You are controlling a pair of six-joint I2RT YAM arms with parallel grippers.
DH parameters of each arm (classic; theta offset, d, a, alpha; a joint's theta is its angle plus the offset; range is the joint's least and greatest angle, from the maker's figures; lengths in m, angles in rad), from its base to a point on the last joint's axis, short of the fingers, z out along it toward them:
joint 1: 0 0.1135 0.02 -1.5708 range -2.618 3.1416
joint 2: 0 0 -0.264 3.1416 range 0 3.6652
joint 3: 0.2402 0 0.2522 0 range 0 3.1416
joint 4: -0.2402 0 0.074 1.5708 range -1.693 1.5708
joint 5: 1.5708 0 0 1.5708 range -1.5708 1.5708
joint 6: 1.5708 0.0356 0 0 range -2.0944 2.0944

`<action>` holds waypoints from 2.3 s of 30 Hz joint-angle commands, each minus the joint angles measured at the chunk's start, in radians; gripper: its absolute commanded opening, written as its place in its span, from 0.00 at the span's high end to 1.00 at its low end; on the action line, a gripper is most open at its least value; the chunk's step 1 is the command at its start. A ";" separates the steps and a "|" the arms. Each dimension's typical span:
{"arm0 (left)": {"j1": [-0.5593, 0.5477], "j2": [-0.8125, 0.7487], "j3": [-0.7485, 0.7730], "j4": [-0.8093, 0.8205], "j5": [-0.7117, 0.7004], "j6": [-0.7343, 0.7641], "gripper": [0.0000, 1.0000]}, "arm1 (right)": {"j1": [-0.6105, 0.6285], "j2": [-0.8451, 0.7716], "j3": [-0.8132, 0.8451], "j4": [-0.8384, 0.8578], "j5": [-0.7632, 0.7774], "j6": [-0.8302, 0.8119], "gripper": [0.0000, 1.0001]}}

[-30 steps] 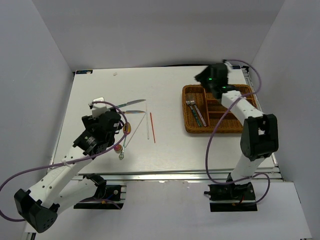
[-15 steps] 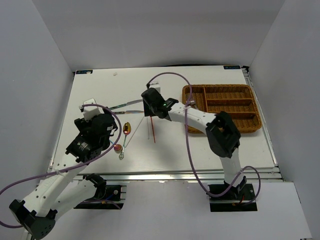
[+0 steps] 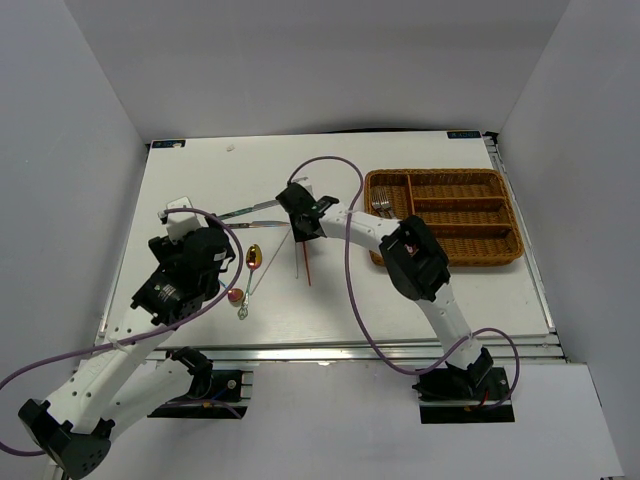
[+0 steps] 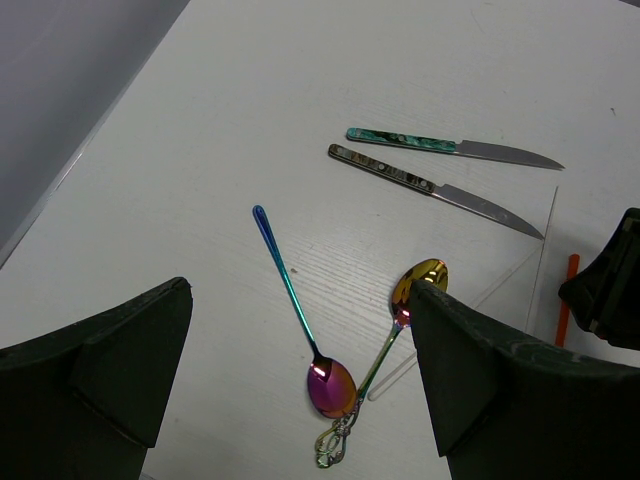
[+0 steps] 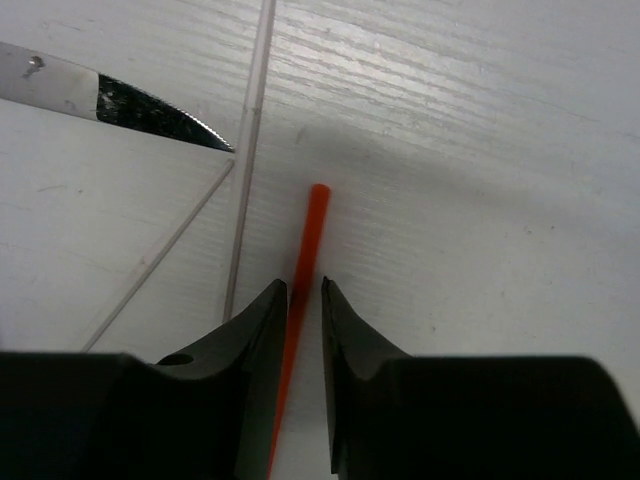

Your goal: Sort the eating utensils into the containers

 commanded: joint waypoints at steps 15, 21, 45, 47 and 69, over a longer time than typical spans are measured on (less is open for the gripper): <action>0.004 -0.038 -0.001 0.012 0.013 0.009 0.02 | -0.055 0.035 -0.009 -0.143 -0.112 0.009 1.00; 0.004 -0.046 -0.001 0.010 0.013 0.009 0.02 | -0.110 -0.151 -0.100 0.010 -0.267 0.043 1.00; 0.002 -0.004 -0.003 0.018 0.010 0.013 0.02 | -0.940 -0.511 -0.648 0.687 -0.169 0.902 1.00; 0.004 0.008 0.000 0.015 0.007 0.015 0.02 | -0.966 -0.471 -0.633 0.677 -0.160 0.913 1.00; 0.005 0.042 -0.003 0.025 0.022 0.026 0.02 | -1.026 -0.304 -0.533 0.710 -0.176 0.864 0.66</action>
